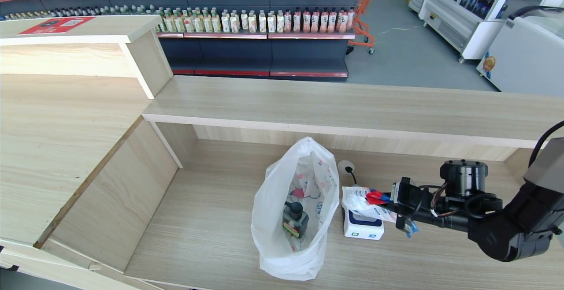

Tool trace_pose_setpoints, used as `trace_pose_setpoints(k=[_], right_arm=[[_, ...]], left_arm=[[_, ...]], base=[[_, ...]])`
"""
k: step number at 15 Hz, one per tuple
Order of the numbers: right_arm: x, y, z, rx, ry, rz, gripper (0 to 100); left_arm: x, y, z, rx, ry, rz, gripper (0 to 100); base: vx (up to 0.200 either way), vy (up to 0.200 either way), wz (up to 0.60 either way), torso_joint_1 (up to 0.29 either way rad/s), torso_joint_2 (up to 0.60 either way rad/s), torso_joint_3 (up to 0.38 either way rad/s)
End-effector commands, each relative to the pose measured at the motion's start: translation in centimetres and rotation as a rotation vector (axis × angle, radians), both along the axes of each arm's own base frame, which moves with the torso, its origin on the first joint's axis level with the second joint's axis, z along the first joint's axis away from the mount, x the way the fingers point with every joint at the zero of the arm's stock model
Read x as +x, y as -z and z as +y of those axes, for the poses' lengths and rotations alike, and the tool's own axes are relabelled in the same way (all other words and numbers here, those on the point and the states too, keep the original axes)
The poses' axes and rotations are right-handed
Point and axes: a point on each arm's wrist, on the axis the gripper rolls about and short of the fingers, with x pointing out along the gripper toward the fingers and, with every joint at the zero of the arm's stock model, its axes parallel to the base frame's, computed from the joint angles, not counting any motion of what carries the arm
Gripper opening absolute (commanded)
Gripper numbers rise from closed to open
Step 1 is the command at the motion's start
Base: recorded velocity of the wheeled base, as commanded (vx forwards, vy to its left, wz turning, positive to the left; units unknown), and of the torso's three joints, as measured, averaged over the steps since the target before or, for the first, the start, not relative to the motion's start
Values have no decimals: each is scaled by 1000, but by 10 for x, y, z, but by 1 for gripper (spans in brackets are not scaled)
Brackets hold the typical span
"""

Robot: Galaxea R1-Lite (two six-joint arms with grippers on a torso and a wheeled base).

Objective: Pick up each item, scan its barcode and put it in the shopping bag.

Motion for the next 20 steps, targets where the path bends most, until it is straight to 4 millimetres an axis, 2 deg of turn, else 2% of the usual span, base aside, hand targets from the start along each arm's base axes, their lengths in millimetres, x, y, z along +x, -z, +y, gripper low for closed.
trace_pose_setpoints(k=[1,4,7,8,10,12,15,20], right_arm=[[0,3,0,-2,-1,8,0],[1,1,1,2,0,7,0],[-6,-24,4,129,11,41,0],[-20,-59,12,300,44,120,0],[-43,-104,11,559,166,258,0],[-64,-126,3,691,274,403,0],[-89,-130,-9,750,402,533,0],[-99,-127,-9,782,433,572,0]], left_arm=[[0,0,0,0,0,0,100],[0,0,0,0,0,2,100],[0,0,0,0,0,0,100],[0,0,0,0,0,0,100],[0,0,0,0,0,-2,100],[0,0,0,0,0,0,100],[0,0,0,0,0,2,100],[0,0,0,0,0,-2,100]], base=[[0,0,0,0,0,0],[0,0,0,0,0,0],[0,0,0,0,0,0],[0,0,0,0,0,0],[0,0,0,0,0,0],[0,0,0,0,0,0],[0,0,0,0,0,0],[0,0,0,0,0,0]])
